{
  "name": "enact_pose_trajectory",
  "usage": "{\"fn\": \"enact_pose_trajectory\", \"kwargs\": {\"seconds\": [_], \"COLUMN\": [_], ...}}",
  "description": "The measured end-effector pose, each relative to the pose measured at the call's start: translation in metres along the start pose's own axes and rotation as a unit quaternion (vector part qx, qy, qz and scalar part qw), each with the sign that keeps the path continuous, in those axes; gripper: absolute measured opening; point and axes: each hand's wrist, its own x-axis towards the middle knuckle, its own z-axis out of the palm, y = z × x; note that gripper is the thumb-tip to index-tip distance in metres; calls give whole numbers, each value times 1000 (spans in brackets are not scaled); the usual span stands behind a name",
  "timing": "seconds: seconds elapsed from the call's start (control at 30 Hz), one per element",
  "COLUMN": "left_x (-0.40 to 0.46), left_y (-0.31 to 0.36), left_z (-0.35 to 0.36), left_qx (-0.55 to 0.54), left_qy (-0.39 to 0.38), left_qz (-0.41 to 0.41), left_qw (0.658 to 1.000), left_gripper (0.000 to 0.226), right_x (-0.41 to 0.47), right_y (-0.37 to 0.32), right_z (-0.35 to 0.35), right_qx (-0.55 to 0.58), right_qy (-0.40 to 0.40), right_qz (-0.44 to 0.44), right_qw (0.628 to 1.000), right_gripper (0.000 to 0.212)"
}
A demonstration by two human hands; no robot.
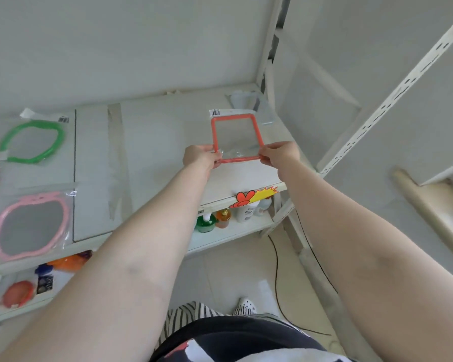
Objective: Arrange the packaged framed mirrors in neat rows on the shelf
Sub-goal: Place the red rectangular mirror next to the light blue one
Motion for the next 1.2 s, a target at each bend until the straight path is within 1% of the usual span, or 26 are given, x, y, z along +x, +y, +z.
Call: {"fn": "enact_pose_trajectory", "kwargs": {"seconds": [0.07, 0.2, 0.3, 0.43, 0.6, 0.7, 0.8, 0.83, 1.0, 1.1, 1.2], "left_x": [4, 13, 25, 53, 89, 110, 135, 143, 185, 201, 199], "left_y": [2, 4, 9, 22, 42, 51, 53, 52, 29, 11, -1], "left_z": [11, 18, 15, 8, 11, 18, 28, 32, 44, 48, 49], "left_qx": [-23, -55, -62, -59, -49, -46, -37, -33, -3, 17, 45], "left_qy": [21, 64, 79, 60, 35, 45, 69, 74, 112, 138, 156], "left_qz": [3, 7, 3, -16, -19, -10, -3, 0, 4, 16, 18], "left_qw": [1000, 996, 995, 996, 998, 998, 997, 997, 994, 990, 987], "left_gripper": [43, 43, 43, 45, 45, 45, 45, 45, 43, 36, 35], "right_x": [17, 43, 62, 90, 125, 142, 158, 164, 197, 211, 218], "right_y": [-6, -13, -17, -29, -47, -56, -59, -58, -42, -26, -14], "right_z": [-3, 5, 19, 39, 57, 62, 66, 69, 83, 92, 99], "right_qx": [-15, -34, -38, -39, -26, -13, -10, -13, -49, -79, -133], "right_qy": [-20, -62, -85, -106, -109, -115, -113, -112, -100, -95, -92], "right_qz": [4, -10, -16, -18, -20, -18, -24, -31, -55, -74, -104], "right_qw": [1000, 997, 996, 993, 994, 993, 993, 993, 992, 989, 981], "right_gripper": [22, 7, 13, 19, 18, 16, 7, 8, 9, 7, 19]}}
